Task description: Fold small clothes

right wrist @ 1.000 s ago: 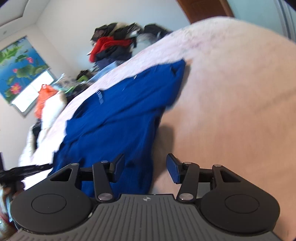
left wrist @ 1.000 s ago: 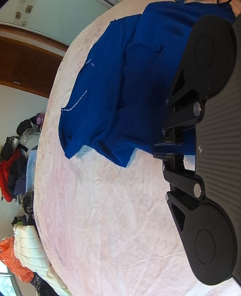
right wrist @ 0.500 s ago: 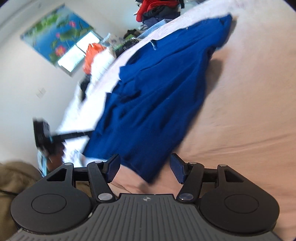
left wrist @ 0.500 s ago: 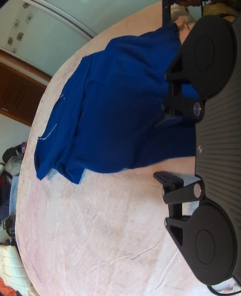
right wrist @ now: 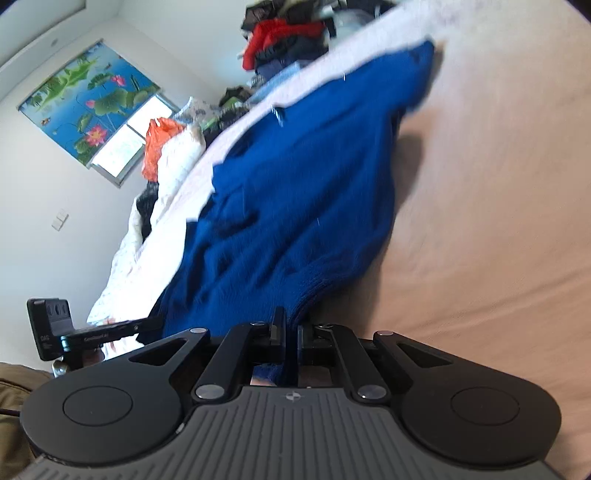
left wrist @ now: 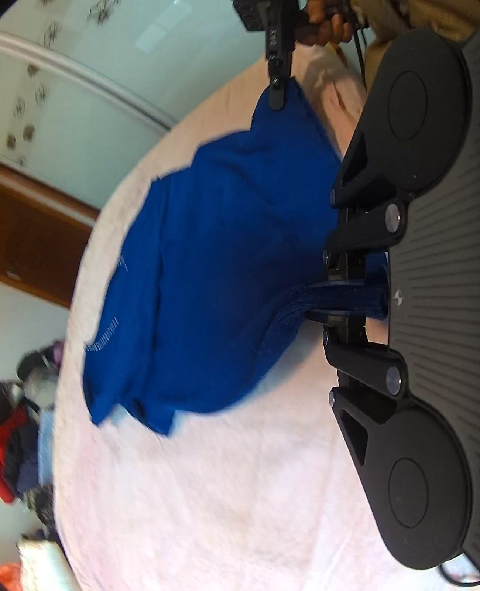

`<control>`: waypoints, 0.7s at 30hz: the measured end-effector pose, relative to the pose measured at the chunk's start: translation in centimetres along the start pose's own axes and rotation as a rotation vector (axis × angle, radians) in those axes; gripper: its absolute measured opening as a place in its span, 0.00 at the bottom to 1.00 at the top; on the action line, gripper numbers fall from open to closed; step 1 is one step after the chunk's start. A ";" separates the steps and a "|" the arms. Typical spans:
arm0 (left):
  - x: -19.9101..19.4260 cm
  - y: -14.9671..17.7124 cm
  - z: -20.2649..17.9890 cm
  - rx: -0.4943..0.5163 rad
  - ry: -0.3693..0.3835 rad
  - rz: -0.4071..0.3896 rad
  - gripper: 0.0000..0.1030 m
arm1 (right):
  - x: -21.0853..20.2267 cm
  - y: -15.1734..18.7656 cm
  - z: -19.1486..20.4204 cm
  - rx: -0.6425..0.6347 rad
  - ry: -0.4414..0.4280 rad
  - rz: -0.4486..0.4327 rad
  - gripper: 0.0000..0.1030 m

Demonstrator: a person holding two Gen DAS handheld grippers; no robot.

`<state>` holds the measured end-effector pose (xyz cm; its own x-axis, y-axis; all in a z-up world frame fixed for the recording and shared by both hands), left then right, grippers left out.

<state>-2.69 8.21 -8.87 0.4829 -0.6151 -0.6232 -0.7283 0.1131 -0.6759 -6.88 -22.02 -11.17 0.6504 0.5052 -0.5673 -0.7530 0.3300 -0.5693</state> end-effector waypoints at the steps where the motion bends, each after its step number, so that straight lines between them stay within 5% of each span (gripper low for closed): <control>1: 0.0 0.0 -0.5 0.007 0.013 0.001 0.10 | -0.7 -0.3 -0.1 -0.013 0.012 -0.010 0.06; 4: 1.0 0.5 -0.3 0.005 -0.004 0.046 0.11 | -1.5 0.1 -1.0 -0.025 0.047 0.020 0.09; 7: 2.0 1.5 0.9 -0.064 -0.014 0.096 0.11 | -0.7 1.7 -2.3 0.027 0.063 0.085 0.22; 10: 2.0 1.7 1.4 -0.116 0.011 0.091 0.14 | -0.5 2.2 -2.4 0.070 0.014 0.072 0.30; 17: 2.2 1.9 0.9 -0.136 0.045 0.066 0.46 | 1.4 3.2 -0.6 0.084 -0.054 0.105 0.31; 20: 2.5 1.9 0.3 -0.077 0.016 0.076 0.41 | 1.8 3.1 -0.2 0.075 -0.040 0.098 0.29; 21: 2.6 2.0 0.2 -0.063 0.012 0.082 0.22 | 1.7 3.1 -0.2 0.054 -0.022 0.096 0.24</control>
<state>-2.78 6.96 -11.86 0.4148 -0.6150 -0.6707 -0.7945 0.1145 -0.5963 -8.05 -20.29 -13.97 0.5728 0.5540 -0.6041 -0.8166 0.3211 -0.4797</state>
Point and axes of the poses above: each gripper's, at about its wrist camera, not at the fingertips, and x roughly the way its jaws point, z to its left, y to its underside, the point moved 10 cm from there along x, roughly the way its jaws point, and after that the axes turned 7 degrees about y, right-handed, at the moved point
